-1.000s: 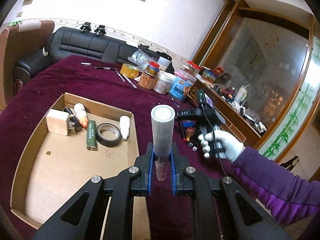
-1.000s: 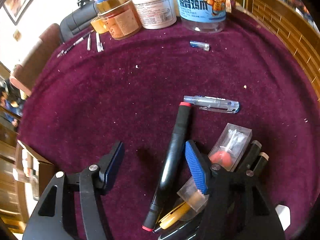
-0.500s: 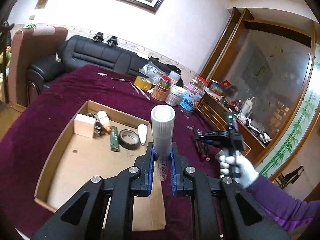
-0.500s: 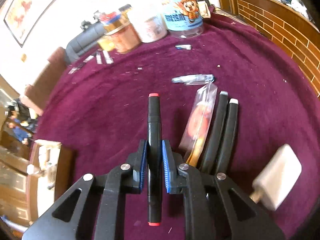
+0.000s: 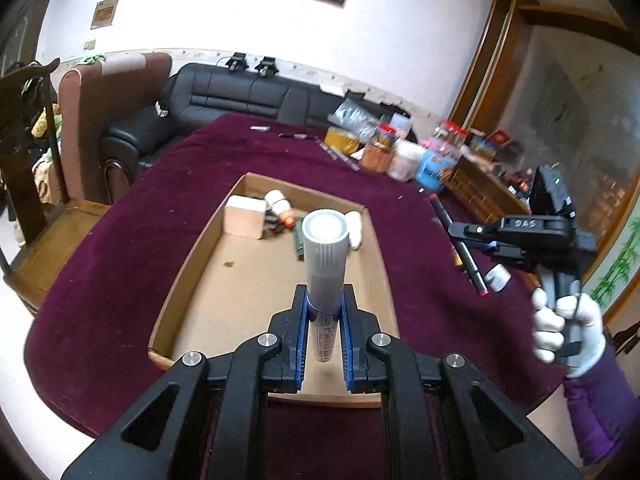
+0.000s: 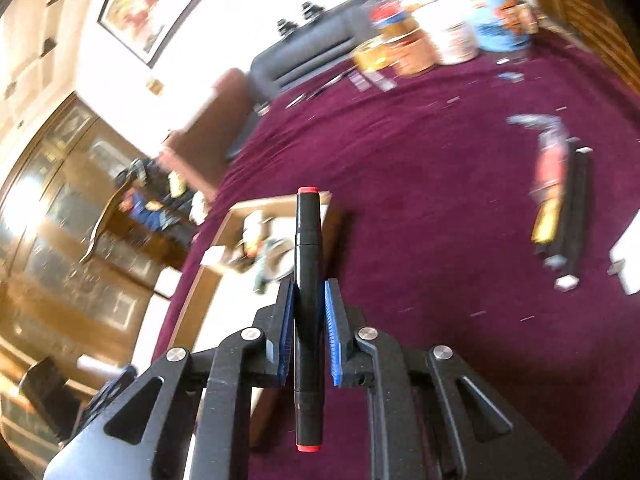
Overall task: Organize rigid objects
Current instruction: 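Lower both markers into the tray and open both grippers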
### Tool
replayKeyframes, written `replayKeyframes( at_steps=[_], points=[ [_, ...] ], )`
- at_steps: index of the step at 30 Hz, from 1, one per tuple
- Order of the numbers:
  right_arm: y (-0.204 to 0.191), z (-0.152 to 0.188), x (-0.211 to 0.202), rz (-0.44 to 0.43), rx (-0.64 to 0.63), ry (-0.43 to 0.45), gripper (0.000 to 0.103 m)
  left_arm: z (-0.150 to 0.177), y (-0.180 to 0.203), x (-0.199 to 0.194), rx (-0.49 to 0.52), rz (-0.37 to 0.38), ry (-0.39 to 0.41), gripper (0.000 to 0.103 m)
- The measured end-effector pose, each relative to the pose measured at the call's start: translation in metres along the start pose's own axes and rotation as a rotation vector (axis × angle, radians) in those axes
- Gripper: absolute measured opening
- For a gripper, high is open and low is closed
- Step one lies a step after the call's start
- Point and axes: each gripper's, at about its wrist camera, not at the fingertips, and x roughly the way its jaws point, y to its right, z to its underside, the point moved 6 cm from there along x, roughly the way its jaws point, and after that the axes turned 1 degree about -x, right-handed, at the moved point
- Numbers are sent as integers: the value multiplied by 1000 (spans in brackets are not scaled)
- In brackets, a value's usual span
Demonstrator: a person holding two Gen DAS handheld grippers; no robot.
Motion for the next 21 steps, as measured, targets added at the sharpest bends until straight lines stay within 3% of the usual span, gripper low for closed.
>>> replayKeyframes(
  at_steps=[9,15,21],
  points=[
    [-70,45,91,-110,-67,-216,13,-4,-21,25,20,-8,-136,11],
    [-91,49,139,-115,-74,-290,13,-15,-37,58,10,-28,-218,13],
    [-98,43,168,-52,-108,-308,13,-28,-53,96,-2,-47,-267,12]
  ],
)
